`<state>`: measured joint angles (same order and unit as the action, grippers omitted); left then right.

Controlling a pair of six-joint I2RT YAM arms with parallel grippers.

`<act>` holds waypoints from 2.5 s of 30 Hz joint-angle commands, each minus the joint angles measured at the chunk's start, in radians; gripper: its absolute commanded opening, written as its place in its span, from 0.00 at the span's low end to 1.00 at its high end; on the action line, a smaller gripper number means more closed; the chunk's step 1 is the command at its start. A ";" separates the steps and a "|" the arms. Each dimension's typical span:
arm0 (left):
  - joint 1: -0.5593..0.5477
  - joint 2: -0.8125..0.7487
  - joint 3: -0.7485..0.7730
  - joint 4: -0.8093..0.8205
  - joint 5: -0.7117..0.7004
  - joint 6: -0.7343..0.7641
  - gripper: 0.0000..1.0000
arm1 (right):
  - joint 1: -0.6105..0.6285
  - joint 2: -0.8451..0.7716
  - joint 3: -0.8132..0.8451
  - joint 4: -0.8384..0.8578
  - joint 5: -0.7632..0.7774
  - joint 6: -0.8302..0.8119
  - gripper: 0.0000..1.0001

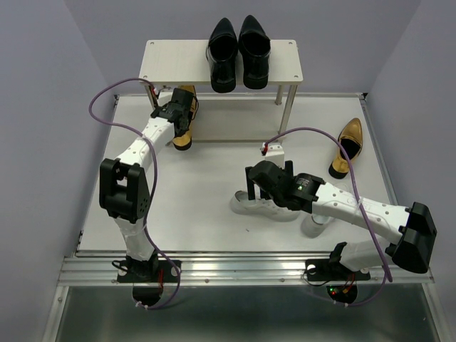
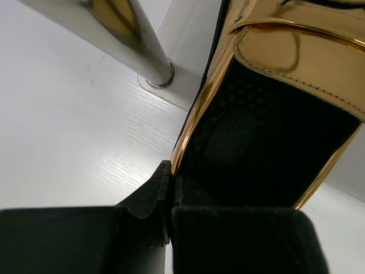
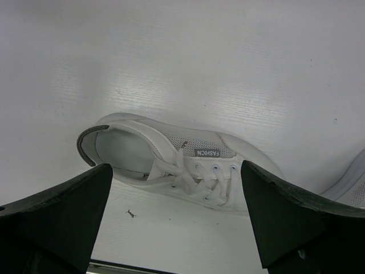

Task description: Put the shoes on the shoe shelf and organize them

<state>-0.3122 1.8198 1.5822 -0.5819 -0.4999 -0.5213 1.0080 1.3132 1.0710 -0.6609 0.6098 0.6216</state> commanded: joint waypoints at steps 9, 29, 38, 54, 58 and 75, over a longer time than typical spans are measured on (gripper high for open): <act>0.002 -0.093 -0.103 0.227 0.015 0.064 0.00 | 0.000 -0.002 0.037 -0.003 0.015 0.012 1.00; 0.001 -0.116 -0.091 0.278 0.004 0.130 0.00 | 0.000 -0.006 0.032 -0.009 0.011 0.020 1.00; 0.002 -0.143 -0.105 0.335 0.004 0.153 0.00 | 0.000 -0.015 0.029 -0.014 0.015 0.023 1.00; 0.004 -0.116 -0.079 0.349 -0.002 0.149 0.00 | 0.000 -0.023 0.030 -0.020 0.007 0.024 1.00; 0.004 -0.094 -0.076 0.334 -0.008 0.126 0.00 | 0.000 -0.034 0.024 -0.023 0.007 0.027 1.00; 0.005 -0.094 -0.079 0.277 -0.014 0.032 0.55 | 0.000 -0.052 0.020 -0.032 0.004 0.035 1.00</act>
<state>-0.3103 1.7775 1.4704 -0.3172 -0.4942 -0.4728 1.0080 1.2961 1.0710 -0.6899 0.6018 0.6369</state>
